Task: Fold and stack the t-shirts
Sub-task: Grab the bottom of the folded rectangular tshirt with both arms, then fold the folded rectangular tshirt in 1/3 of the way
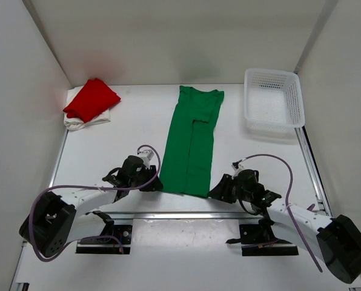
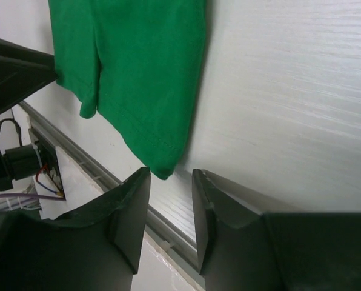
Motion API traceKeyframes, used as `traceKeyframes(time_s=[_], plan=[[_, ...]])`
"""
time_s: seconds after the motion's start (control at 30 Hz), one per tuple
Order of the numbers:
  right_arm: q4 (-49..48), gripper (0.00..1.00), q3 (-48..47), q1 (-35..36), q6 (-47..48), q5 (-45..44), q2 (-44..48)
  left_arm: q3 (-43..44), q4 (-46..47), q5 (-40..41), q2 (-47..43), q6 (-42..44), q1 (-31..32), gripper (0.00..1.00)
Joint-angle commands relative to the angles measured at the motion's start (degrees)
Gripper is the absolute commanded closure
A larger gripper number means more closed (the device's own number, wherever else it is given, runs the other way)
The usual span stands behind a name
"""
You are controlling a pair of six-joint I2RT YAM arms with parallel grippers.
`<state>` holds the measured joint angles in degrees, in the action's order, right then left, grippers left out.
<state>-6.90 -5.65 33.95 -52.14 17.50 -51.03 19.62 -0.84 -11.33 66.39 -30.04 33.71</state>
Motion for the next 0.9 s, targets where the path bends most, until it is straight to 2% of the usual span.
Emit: traceKeyframes(time_s=[0.0, 0.13, 0.27, 0.37, 0.53, 0.6, 0.67, 0.77, 0.87], plan=[[-4.0, 0.68, 0.38, -0.38, -0.24, 0.96, -4.94, -1.34, -1.62, -0.53, 1.72, -0.19, 0.82, 0.55], [-4.01, 0.82, -2.69, 0.41, 1.34, 1.93, -9.7, -0.37, -2.32, -1.49, 1.82, 0.51, 1.53, 0.72], [-6.46, 0.96, -1.82, 0.85, 0.2, 1.14, -9.0, -0.63, -2.24, -2.29, 1.64, 0.25, 1.88, 0.9], [-6.29, 1.0, -1.56, 3.12, 0.02, 0.08, -7.87, -1.86, -1.71, -3.16, -0.2, -0.8, 1.27, 1.0], [1.68, 1.0, -2.61, 12.17, -2.7, -5.52, -4.36, -2.74, -7.23, -4.3, -6.6, -0.89, 0.57, 1.0], [6.78, 1.0, -3.4, 18.48, -5.24, -8.69, -1.64, -2.57, -13.1, -4.93, -11.87, -0.72, 0.21, 1.0], [10.39, 1.0, -5.24, 21.23, -6.83, -10.36, 1.17, -0.64, -18.29, -5.19, -15.91, 0.16, -1.27, 1.0], [13.75, 1.0, -7.88, 16.86, -3.86, -9.51, 5.05, 4.02, -20.95, -5.45, -19.37, 0.07, -3.21, 1.0], [14.19, 1.0, -11.03, 5.97, 4.73, -3.99, 5.94, 8.24, -17.27, -6.68, -14.81, -1.42, -3.65, 1.0]])
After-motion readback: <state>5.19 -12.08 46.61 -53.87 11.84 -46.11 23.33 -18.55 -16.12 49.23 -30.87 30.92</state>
